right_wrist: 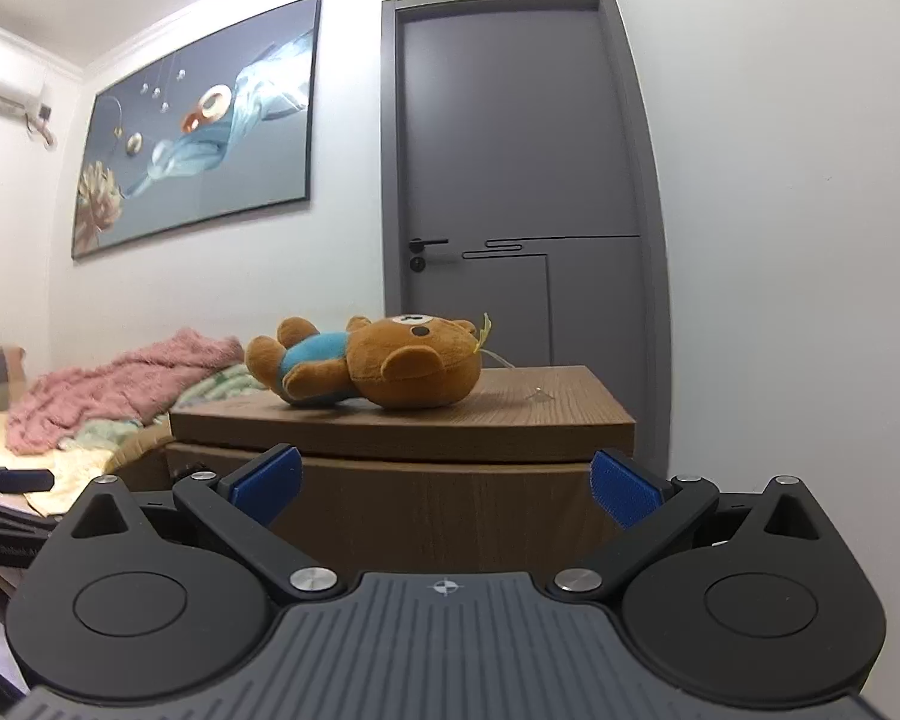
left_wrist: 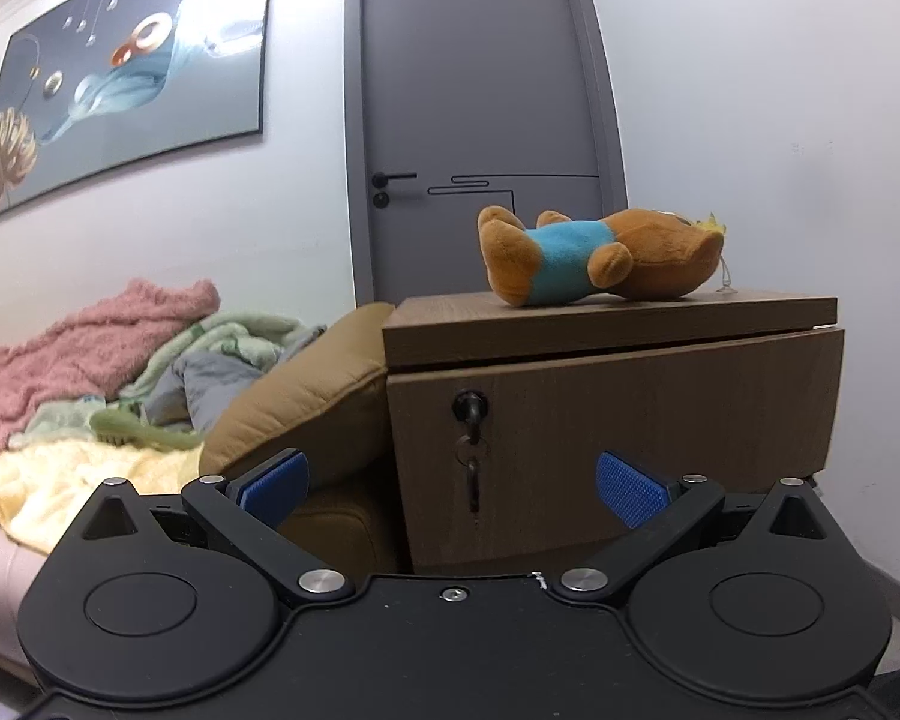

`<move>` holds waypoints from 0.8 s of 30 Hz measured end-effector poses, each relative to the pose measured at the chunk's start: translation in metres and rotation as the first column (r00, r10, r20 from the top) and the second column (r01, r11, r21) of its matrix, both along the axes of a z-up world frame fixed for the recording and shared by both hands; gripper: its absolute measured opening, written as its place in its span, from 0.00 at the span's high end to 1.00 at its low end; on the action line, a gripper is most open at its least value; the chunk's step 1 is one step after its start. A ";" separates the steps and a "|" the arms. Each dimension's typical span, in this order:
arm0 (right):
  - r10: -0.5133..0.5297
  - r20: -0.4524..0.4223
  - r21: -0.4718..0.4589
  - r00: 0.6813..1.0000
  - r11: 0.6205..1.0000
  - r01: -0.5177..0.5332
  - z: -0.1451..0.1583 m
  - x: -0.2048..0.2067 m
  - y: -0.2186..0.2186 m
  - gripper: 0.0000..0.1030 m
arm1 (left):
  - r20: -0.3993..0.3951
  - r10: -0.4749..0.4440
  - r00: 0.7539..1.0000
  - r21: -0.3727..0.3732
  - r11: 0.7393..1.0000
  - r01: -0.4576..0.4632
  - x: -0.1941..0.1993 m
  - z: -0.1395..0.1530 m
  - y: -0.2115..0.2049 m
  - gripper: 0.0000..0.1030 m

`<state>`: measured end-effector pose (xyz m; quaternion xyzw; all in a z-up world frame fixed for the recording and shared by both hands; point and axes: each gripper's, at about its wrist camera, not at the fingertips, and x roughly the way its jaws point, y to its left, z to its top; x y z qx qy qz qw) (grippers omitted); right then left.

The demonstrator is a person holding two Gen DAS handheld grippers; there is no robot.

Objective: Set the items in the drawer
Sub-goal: 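Move the left gripper toward the drawer front beside the key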

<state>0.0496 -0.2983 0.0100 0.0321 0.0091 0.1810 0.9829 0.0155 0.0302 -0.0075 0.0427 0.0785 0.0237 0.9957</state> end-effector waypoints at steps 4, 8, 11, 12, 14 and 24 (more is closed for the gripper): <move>0.040 -0.009 0.030 0.999 0.999 -0.040 0.001 0.018 -0.015 0.00 | -0.016 -0.005 1.000 -0.027 1.000 0.004 0.014 0.005 0.010 0.01; 0.049 -0.023 0.063 0.999 0.997 -0.048 -0.006 0.037 -0.034 0.00 | -0.003 -0.011 1.000 -0.013 1.000 0.011 0.026 0.005 0.017 0.01; 0.056 -0.048 0.092 0.997 0.994 -0.051 -0.013 0.049 -0.048 0.00 | -0.003 -0.015 1.000 -0.007 1.000 0.015 0.032 0.004 0.023 0.01; 0.060 -0.046 0.097 0.997 0.994 -0.055 -0.015 0.052 -0.053 0.00 | -0.006 -0.019 1.000 -0.010 1.000 0.019 0.034 0.002 0.025 0.01; 0.067 -0.040 0.105 0.997 0.993 -0.062 -0.018 0.057 -0.061 0.00 | -0.012 -0.030 0.999 -0.013 0.999 0.029 0.038 0.000 0.028 0.01; 0.111 -0.024 0.169 0.994 0.980 -0.105 -0.045 0.085 -0.085 0.00 | -0.061 -0.076 0.995 -0.086 0.994 0.071 0.068 -0.011 0.050 0.01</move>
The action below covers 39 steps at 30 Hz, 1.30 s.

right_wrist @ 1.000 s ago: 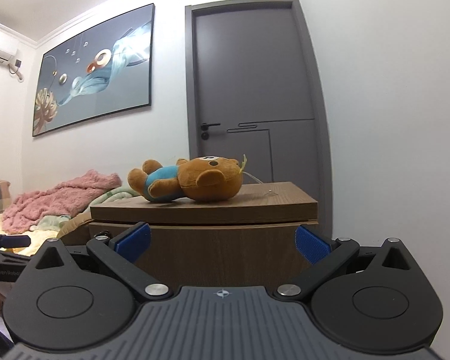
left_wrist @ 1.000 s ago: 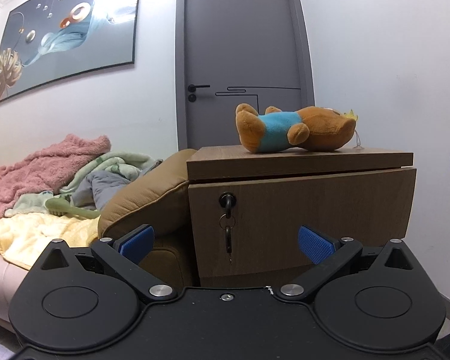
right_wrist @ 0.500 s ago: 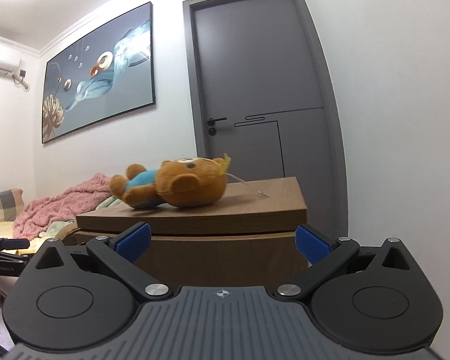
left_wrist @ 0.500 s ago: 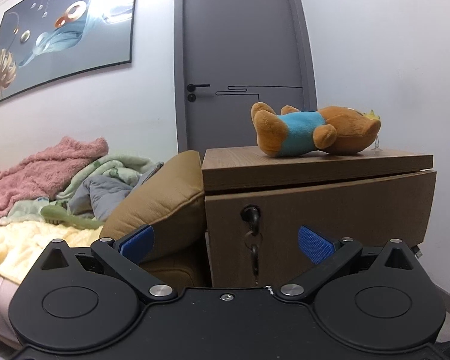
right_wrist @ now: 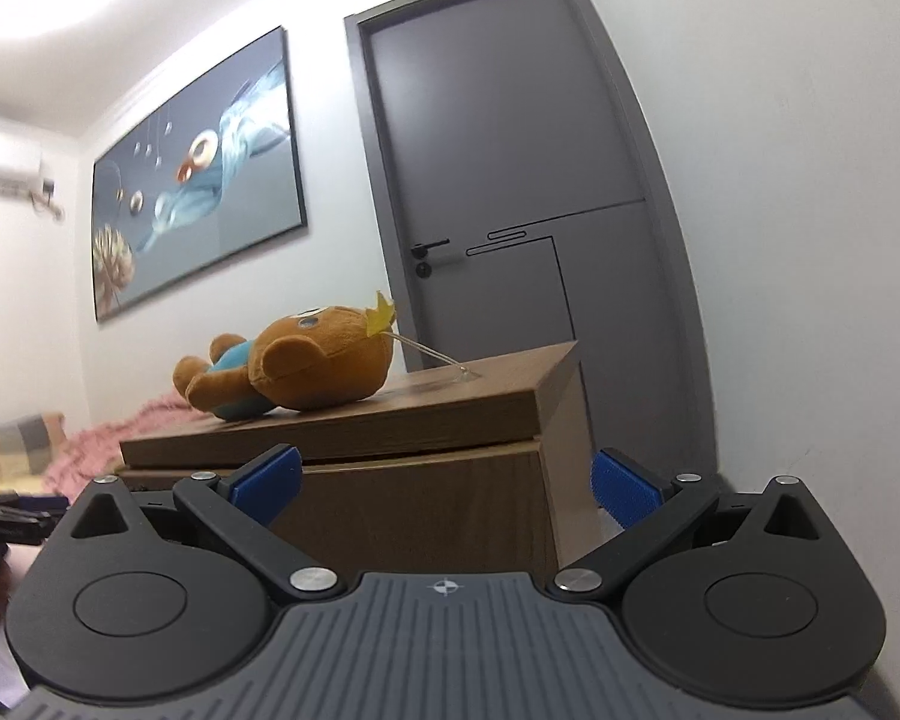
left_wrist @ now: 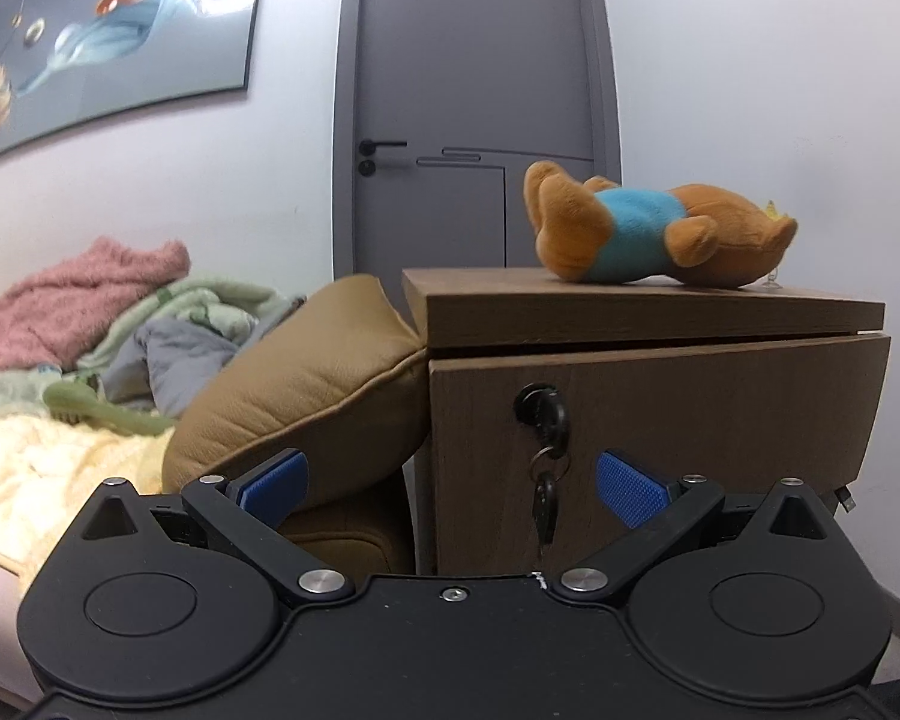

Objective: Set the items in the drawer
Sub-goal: 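Move the left gripper toward the drawer front beside the key, then pull the wooden drawer open with the left gripper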

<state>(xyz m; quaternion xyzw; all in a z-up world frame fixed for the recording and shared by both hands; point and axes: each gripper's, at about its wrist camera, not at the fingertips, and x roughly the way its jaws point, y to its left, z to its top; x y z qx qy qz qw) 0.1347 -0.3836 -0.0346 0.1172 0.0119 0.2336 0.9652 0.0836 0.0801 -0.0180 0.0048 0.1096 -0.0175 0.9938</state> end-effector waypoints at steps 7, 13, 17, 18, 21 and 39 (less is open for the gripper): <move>0.040 -0.049 0.085 0.998 0.996 -0.035 -0.008 0.022 -0.008 0.00 | -0.082 -0.036 0.996 -0.022 0.999 0.034 0.024 -0.003 0.009 0.01; 0.073 -0.065 0.054 0.995 0.996 -0.069 -0.014 0.037 -0.003 0.00 | -0.101 -0.127 0.987 -0.064 0.991 0.121 0.038 -0.006 0.009 0.01; 0.090 -0.104 0.062 0.991 0.995 -0.084 -0.022 0.048 -0.003 0.00 | -0.101 -0.182 0.978 -0.037 0.983 0.179 0.047 -0.010 0.000 0.01; 0.092 -0.107 0.054 0.990 0.995 -0.086 -0.024 0.051 -0.003 0.00 | -0.100 -0.193 0.976 -0.030 0.981 0.191 0.048 -0.011 -0.001 0.01; 0.107 -0.111 0.038 0.988 0.994 -0.103 -0.027 0.057 -0.003 0.00 | -0.102 -0.215 0.971 -0.029 0.977 0.213 0.054 -0.013 -0.004 0.01; 0.140 -0.127 0.031 0.982 0.990 -0.137 -0.033 0.076 0.006 0.00 | -0.172 -0.273 0.946 -0.057 0.962 0.268 0.080 -0.016 -0.004 0.01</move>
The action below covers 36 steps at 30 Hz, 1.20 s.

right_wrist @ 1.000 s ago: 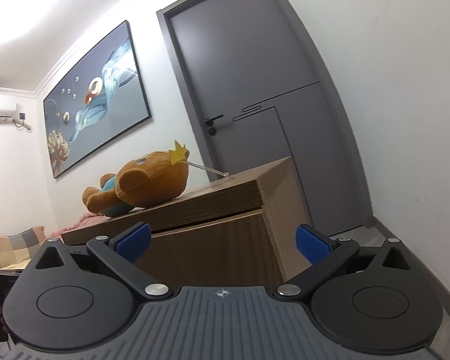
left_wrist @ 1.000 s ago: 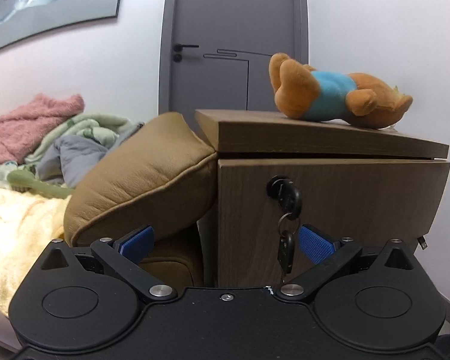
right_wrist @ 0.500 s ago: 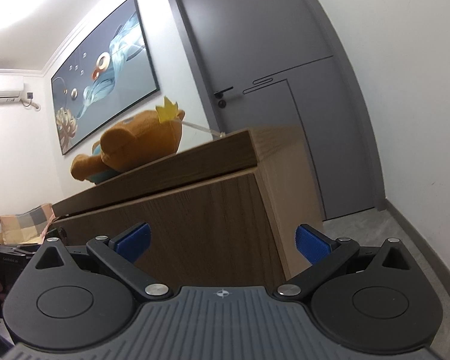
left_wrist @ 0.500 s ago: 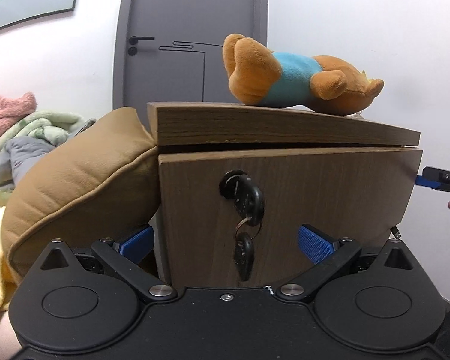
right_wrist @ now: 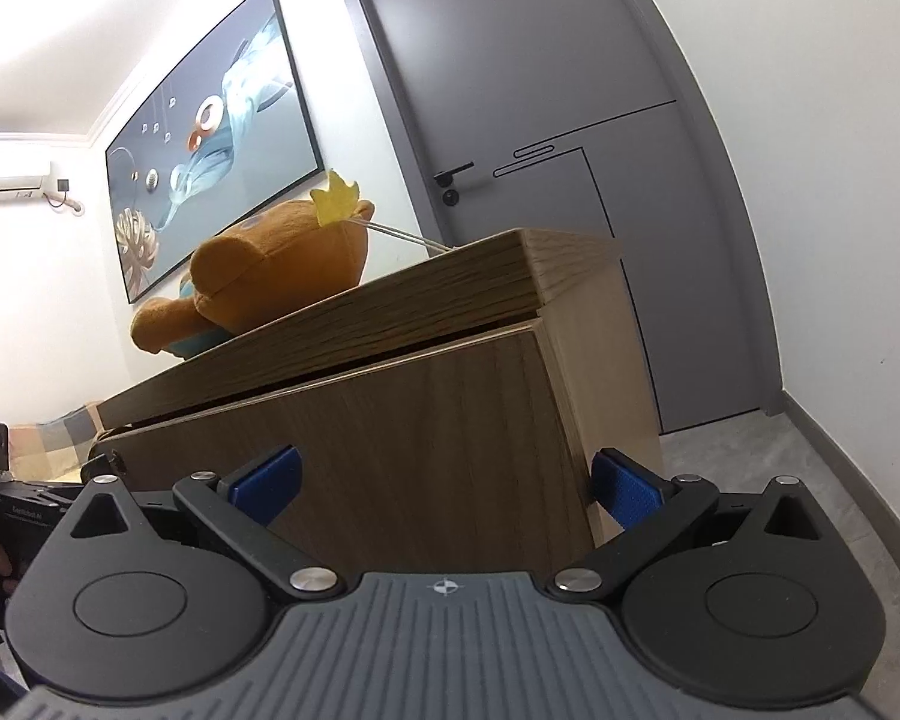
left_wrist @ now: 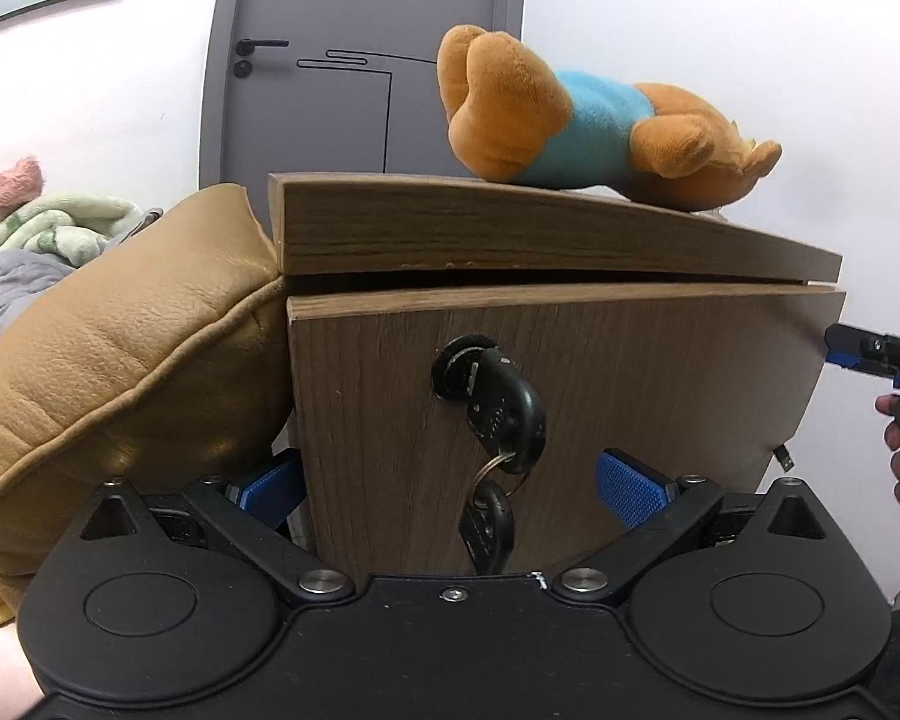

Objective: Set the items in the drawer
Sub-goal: 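Pull the wooden drawer open with the left gripper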

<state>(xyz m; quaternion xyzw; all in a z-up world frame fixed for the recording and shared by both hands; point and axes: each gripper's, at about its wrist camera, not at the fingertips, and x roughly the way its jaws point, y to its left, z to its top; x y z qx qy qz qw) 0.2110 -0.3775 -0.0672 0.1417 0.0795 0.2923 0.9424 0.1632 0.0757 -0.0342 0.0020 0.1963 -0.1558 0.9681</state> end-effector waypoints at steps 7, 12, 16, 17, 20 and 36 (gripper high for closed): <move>-0.010 0.003 -0.010 1.000 1.000 0.010 0.000 0.004 0.006 0.00 | 0.000 0.016 1.000 0.009 1.000 -0.016 0.002 -0.002 -0.003 0.01; -0.016 0.005 -0.020 1.000 1.000 0.016 0.001 0.006 0.009 0.00 | -0.002 0.037 0.999 -0.007 0.999 -0.037 0.005 -0.001 -0.004 0.02; -0.021 0.018 -0.040 1.000 0.999 0.021 0.001 0.008 0.013 0.00 | 0.000 0.046 0.999 -0.019 0.999 -0.046 0.006 0.000 -0.004 0.02; -0.023 0.020 -0.041 1.000 0.999 0.024 0.001 0.008 0.013 0.00 | 0.000 0.045 0.999 -0.020 0.999 -0.045 0.006 0.000 -0.003 0.02; -0.016 0.022 -0.027 1.000 0.999 0.017 0.002 0.009 0.013 0.00 | 0.011 0.033 0.999 -0.019 0.999 -0.033 0.003 -0.001 -0.003 0.02; 0.034 0.042 -0.129 0.999 0.991 -0.029 0.006 -0.006 0.018 0.00 | 0.030 -0.023 0.999 0.036 0.999 0.022 -0.007 -0.003 -0.001 0.03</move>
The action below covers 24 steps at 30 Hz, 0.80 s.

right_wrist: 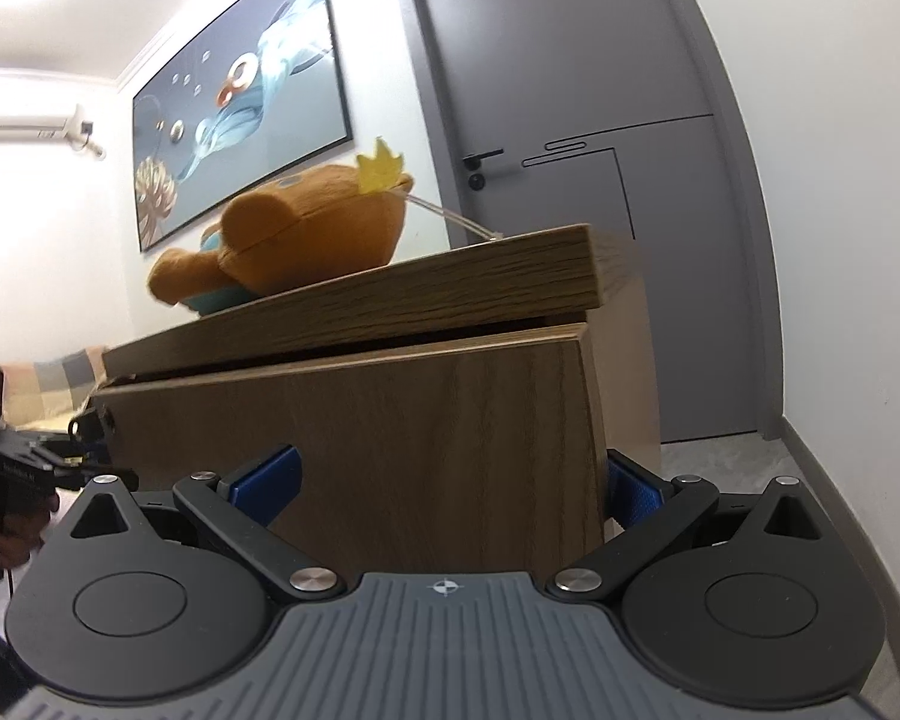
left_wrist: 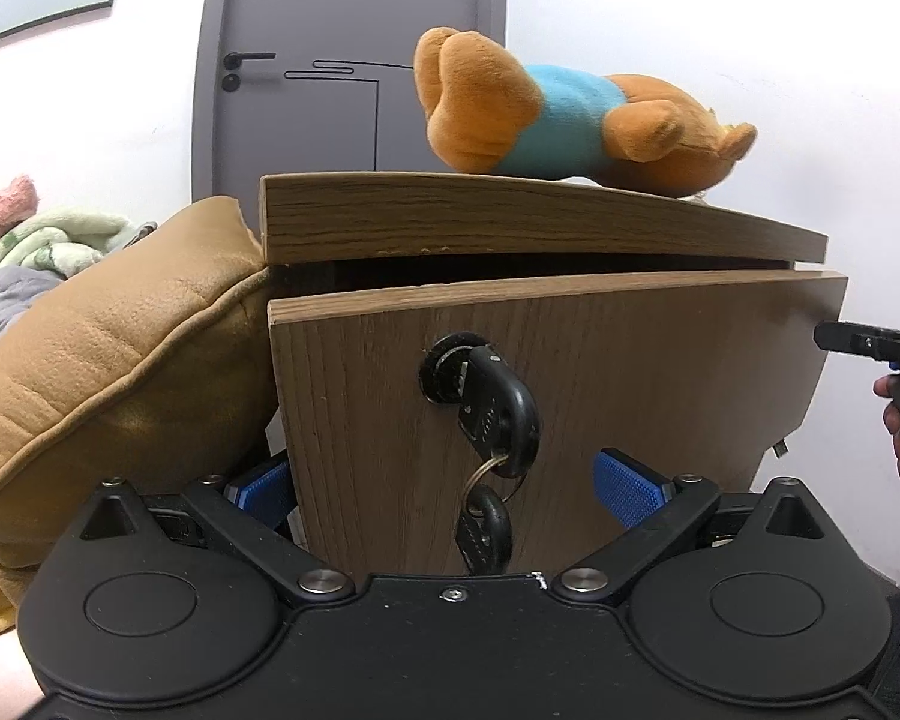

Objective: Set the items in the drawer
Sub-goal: 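Pull the wooden drawer open with the left gripper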

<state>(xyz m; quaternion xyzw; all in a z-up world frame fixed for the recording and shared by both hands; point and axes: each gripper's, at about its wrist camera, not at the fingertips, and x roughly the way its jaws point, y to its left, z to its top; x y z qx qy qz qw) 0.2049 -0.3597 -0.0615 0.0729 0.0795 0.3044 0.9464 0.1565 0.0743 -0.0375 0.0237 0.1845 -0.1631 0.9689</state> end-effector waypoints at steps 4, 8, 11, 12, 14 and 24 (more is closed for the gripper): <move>0.005 -0.002 0.003 1.000 1.000 -0.005 0.000 -0.007 -0.002 0.00 | 0.001 -0.005 1.000 0.017 1.000 0.005 -0.004 -0.001 -0.002 0.03; 0.005 -0.003 -0.011 1.000 1.000 -0.005 0.001 -0.013 -0.001 0.00 | -0.004 -0.012 1.000 0.026 1.000 0.012 -0.004 0.001 -0.002 0.03; 0.000 -0.001 -0.022 1.000 1.000 0.000 0.002 -0.018 -0.001 0.00 | -0.008 -0.013 1.000 0.028 1.000 0.013 -0.009 0.001 -0.004 0.03; -0.003 -0.003 -0.022 1.000 1.000 0.003 0.002 -0.019 0.000 0.00 | -0.010 -0.011 1.000 0.029 1.000 0.011 -0.011 0.001 -0.005 0.03; -0.006 -0.010 -0.014 1.000 1.000 0.006 0.003 -0.022 -0.001 0.00 | -0.012 -0.009 1.000 0.034 0.999 0.010 -0.015 0.001 -0.006 0.03; -0.002 -0.004 -0.031 1.000 1.000 0.001 0.002 -0.048 -0.003 0.00 | -0.016 -0.024 1.000 0.054 0.998 0.025 -0.043 0.000 -0.007 0.03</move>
